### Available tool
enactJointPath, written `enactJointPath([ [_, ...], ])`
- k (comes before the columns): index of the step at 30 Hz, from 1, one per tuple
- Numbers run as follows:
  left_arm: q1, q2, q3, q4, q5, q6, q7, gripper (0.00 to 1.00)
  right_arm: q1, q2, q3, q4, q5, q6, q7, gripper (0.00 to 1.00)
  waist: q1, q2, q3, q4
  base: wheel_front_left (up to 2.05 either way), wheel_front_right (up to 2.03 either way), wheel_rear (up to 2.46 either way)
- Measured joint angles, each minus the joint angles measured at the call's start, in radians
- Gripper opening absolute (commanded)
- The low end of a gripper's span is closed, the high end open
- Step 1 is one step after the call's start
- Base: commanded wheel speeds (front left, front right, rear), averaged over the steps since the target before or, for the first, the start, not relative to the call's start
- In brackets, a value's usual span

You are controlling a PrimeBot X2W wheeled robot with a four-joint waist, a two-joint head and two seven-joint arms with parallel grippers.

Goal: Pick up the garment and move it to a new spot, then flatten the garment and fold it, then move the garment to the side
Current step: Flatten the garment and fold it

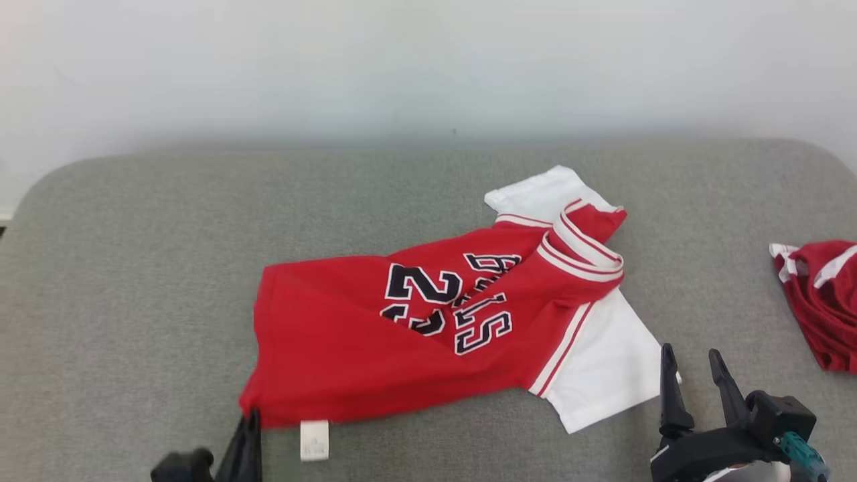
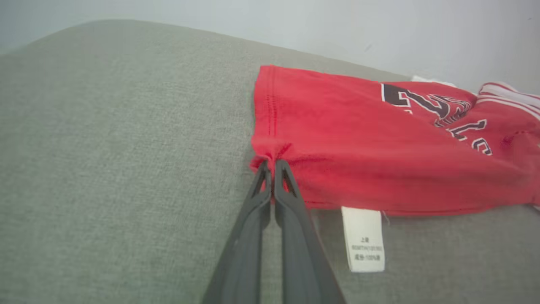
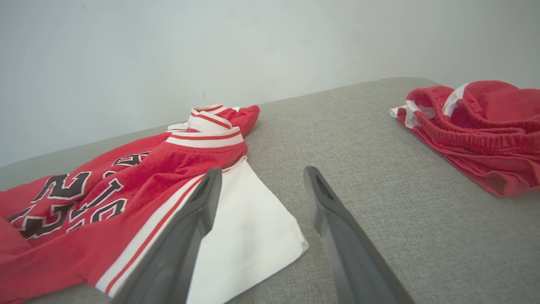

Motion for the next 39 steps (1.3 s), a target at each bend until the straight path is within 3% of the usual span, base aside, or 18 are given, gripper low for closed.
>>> enactJointPath([
  [6, 0.04, -0.001, 0.014, 0.074, -0.009, 0.021, 0.0, 0.0, 0.006, 0.002, 0.011, 0.004, -0.002, 0.0, 0.0, 1.0, -0.0001, -0.0001, -0.042, 0.011, 0.0, 0.0, 0.0],
  [8, 0.04, -0.001, 0.029, 0.083, -0.003, 0.036, 0.0, 0.49, 0.006, 0.002, 0.011, 0.003, -0.003, 0.0, 0.0, 1.0, -0.0001, -0.0001, -0.046, 0.007, 0.0, 0.0, 0.0],
  [9, 0.04, -0.002, 0.041, 0.084, 0.0, 0.047, 0.0, 1.0, 0.007, 0.002, 0.009, 0.003, -0.004, 0.0, 0.0, 1.0, 0.0, 0.0, -0.046, 0.003, 0.0, 0.0, 0.0],
  [15, 0.035, 0.003, 0.101, 0.021, 0.072, 0.1, 0.0, 1.0, 0.009, 0.002, 0.008, -0.018, -0.006, 0.0, 0.0, 1.0, 0.0001, 0.0001, -0.048, -0.018, 0.0, 0.0, 0.0],
  [25, 0.076, 0.004, 0.107, -0.08, 0.165, 0.072, 0.0, 1.0, 0.028, 0.002, 0.037, -0.08, -0.015, 0.0, 0.0, 1.0, 0.0001, 0.0002, -0.062, -0.048, 0.0, 0.0, 0.0],
  [39, 0.137, 0.001, 0.115, -0.135, 0.193, 0.056, 0.0, 1.0, 0.071, 0.002, 0.089, -0.046, -0.067, 0.0, 0.0, 1.0, 0.0002, 0.0002, -0.086, -0.044, 0.0, 0.0, 0.0],
])
